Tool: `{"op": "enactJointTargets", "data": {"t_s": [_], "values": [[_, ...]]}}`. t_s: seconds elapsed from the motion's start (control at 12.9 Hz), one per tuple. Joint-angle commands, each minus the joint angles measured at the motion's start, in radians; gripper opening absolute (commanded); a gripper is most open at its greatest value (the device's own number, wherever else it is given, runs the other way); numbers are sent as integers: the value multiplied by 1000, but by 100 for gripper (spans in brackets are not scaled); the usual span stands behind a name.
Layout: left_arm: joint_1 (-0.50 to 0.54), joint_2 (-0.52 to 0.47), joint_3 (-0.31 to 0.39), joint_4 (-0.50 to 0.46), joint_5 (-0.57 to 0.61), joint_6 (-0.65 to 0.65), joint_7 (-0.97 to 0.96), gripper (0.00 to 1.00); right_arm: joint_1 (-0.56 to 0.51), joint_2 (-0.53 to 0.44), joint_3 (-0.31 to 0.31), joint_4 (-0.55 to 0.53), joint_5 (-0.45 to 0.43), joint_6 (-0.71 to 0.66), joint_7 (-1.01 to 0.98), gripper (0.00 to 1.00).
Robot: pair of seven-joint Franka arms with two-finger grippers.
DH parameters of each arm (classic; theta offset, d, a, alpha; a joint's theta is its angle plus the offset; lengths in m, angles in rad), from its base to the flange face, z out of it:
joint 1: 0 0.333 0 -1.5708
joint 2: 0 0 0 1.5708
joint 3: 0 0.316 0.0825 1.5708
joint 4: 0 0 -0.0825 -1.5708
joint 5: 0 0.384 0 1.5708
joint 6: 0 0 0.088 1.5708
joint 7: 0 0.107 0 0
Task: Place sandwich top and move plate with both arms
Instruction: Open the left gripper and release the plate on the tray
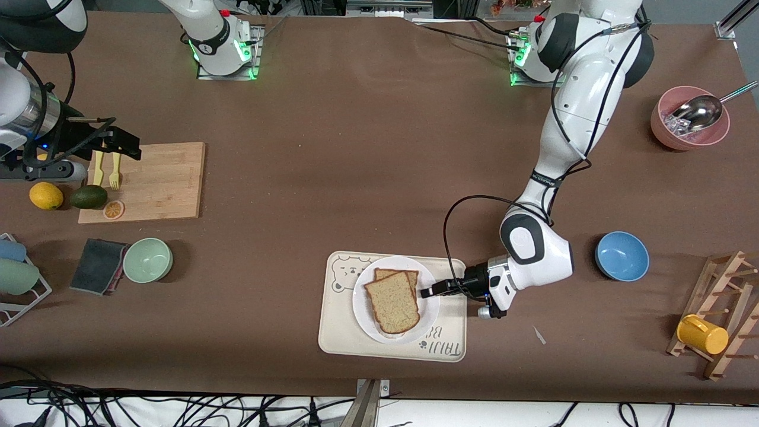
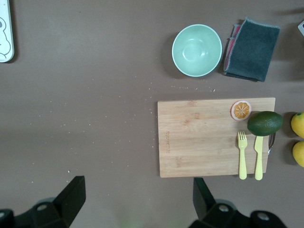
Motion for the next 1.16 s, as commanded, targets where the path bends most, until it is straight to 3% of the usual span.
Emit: {"op": "enactJointTargets", "data": {"t_s": [0.0,0.47,0.78,1.09], "values": [[-5,-22,8,5,-29,2,15,100,1,0,0,12,1,-16,11,100],[17,-87,12,-26,126,-14,-11,100,1,0,0,12,1,-16,11,100],[37,-163,18,-64,374,-73,-61,100,0,0,0,12,1,-16,11,100],[54,-267,30,-64,762,-243,-206,100,1,0,0,12,1,-16,11,100]]}}
